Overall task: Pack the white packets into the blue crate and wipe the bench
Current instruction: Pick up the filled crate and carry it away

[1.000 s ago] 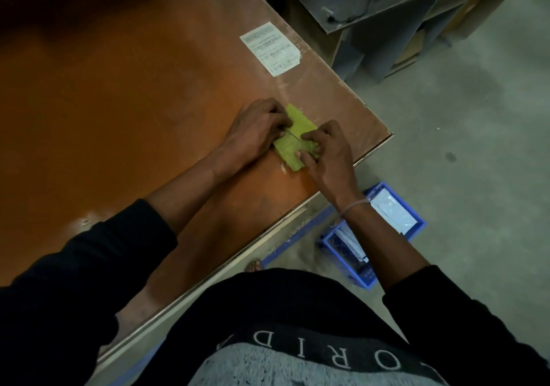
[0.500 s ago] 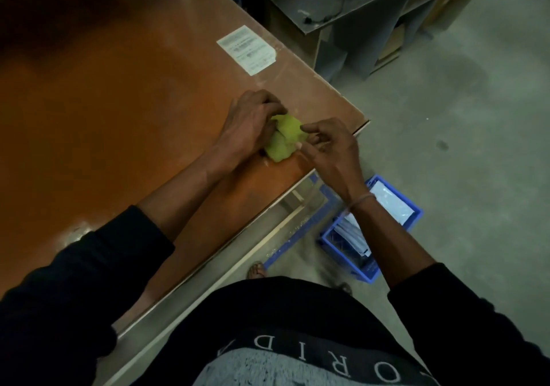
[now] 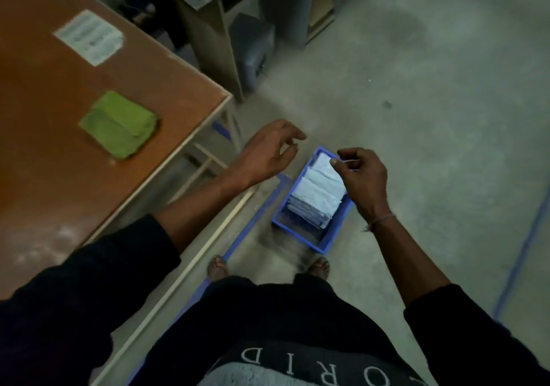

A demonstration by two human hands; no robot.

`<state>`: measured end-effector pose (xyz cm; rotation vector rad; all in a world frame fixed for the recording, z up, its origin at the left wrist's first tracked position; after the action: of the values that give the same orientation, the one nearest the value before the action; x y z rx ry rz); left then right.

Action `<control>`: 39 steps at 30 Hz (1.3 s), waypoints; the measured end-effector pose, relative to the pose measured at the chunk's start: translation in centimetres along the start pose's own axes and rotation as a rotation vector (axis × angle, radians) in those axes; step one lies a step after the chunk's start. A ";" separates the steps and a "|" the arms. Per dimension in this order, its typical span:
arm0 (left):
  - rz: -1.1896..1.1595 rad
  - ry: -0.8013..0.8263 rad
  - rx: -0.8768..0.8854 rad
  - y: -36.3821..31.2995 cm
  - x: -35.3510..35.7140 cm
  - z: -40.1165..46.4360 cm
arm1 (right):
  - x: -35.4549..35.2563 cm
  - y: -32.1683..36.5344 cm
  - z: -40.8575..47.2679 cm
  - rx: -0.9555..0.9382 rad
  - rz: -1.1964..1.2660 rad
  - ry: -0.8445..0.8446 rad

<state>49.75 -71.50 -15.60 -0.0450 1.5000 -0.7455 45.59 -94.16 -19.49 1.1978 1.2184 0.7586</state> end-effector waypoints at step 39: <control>-0.069 0.624 -0.449 29.2 66.7 8.7 | 2.9 -68.8 14.4 0.841 -0.284 -0.107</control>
<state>62.86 -83.62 -86.71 -0.2191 2.2535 -0.4788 49.62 -112.96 -87.18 1.6490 1.6345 -0.0684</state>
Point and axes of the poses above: each hand's wrist, its own z-axis towards the middle knuckle, its own x-axis out of the palm, y = z × x, the point moved 4 cm from there along z, towards the middle knuckle, and after that the axes turned 13 degrees about z, right-handed, at the moved point
